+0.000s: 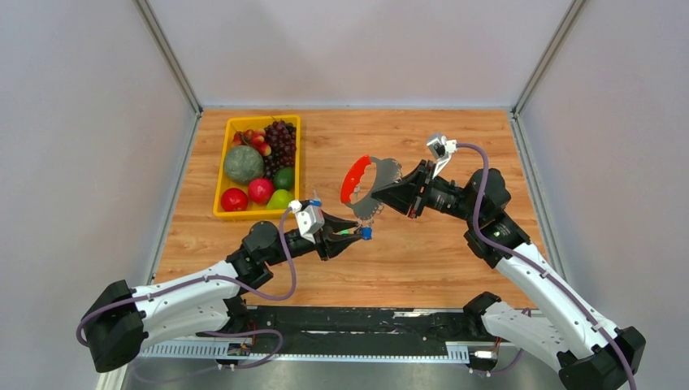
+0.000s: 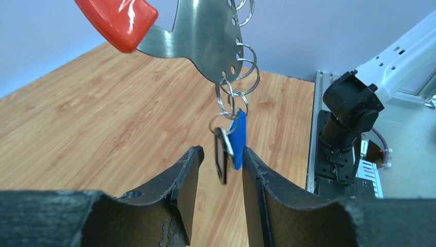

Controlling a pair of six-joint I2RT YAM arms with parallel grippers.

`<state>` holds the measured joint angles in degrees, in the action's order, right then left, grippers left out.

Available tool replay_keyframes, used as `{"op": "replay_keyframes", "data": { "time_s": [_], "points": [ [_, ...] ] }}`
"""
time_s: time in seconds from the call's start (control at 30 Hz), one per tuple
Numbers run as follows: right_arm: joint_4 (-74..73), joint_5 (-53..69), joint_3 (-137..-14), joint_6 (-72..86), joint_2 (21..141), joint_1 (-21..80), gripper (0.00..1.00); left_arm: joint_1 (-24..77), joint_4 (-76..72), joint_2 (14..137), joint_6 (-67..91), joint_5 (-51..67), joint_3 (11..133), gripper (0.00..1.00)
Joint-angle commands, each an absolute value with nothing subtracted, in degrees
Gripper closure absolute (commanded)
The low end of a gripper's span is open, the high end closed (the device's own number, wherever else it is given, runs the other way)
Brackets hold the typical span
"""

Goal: Remove the keys from the keyring

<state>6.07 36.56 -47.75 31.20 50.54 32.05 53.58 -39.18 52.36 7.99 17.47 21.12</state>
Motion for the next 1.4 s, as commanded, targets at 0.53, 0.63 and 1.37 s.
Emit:
{"op": "replay_keyframes", "data": {
  "time_s": [0.53, 0.63, 1.37],
  "points": [
    [6.4, 21.1, -44.5, 28.9, 43.1, 32.0, 0.94, 53.6, -30.0, 52.9, 5.7, 13.5, 27.6, 1.00],
    [5.4, 13.3, -39.0, 27.9, 39.6, 32.0, 0.48, 53.5, -23.8, 52.9, 5.9, 10.5, 30.8, 1.00],
    [6.0, 29.9, -30.5, 15.8, 38.3, 32.0, 0.17, 53.6, 29.4, 67.8, 5.0, 16.0, 63.6, 1.00]
  ]
}}
